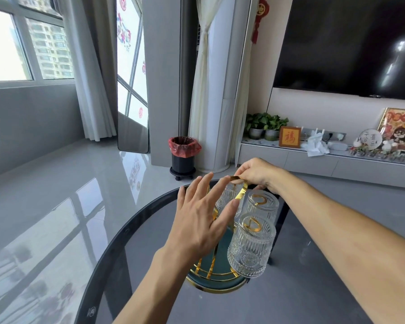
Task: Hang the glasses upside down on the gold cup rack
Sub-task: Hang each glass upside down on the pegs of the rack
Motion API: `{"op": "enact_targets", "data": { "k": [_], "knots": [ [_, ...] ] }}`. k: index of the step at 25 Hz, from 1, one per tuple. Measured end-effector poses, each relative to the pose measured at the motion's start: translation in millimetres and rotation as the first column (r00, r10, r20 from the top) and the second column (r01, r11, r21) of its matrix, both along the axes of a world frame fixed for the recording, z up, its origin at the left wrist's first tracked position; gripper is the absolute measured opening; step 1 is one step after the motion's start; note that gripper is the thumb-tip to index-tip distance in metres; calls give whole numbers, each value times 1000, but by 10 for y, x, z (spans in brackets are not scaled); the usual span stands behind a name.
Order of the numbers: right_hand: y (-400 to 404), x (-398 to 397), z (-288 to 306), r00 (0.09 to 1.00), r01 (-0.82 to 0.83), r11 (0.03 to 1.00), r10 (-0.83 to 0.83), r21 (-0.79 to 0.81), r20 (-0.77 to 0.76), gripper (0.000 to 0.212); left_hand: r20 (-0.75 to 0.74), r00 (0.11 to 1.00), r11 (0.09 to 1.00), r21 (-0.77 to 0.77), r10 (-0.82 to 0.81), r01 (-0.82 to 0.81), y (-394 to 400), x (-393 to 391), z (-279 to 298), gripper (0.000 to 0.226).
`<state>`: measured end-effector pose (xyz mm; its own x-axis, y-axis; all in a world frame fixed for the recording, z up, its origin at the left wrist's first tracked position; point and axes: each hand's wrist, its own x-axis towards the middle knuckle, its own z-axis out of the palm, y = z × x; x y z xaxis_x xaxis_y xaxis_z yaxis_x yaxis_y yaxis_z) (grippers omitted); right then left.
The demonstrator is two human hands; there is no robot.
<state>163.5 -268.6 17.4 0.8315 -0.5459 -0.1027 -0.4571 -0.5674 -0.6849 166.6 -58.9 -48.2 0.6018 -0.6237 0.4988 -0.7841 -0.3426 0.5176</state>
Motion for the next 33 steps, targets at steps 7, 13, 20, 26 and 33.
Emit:
{"op": "enact_targets", "data": {
  "k": [7,13,20,26,33],
  "knots": [
    [-60,-1350,-261,916,170,985,-171,34,362,4,113,981,982,87,158,-168,-39,-305,48,68],
    [-222,-2810,-1134,908,367,918,-389,152,156,15,201,980,1000,-3,-8,8,-402,-1370,-4,73],
    [-539,-3528,-1154,930,26,996,7,85,-368,21,46,984,970,182,-174,163,-1395,-2129,-296,84],
    [-643,-3720,-1093,855,-44,998,65,52,-515,23,48,970,917,339,-239,209,-2360,-2540,-553,99],
    [-751,-3771,-1127,828,53,999,-50,-10,-558,35,-153,978,953,247,-142,176,-2734,-2533,-588,94]
  ]
}}
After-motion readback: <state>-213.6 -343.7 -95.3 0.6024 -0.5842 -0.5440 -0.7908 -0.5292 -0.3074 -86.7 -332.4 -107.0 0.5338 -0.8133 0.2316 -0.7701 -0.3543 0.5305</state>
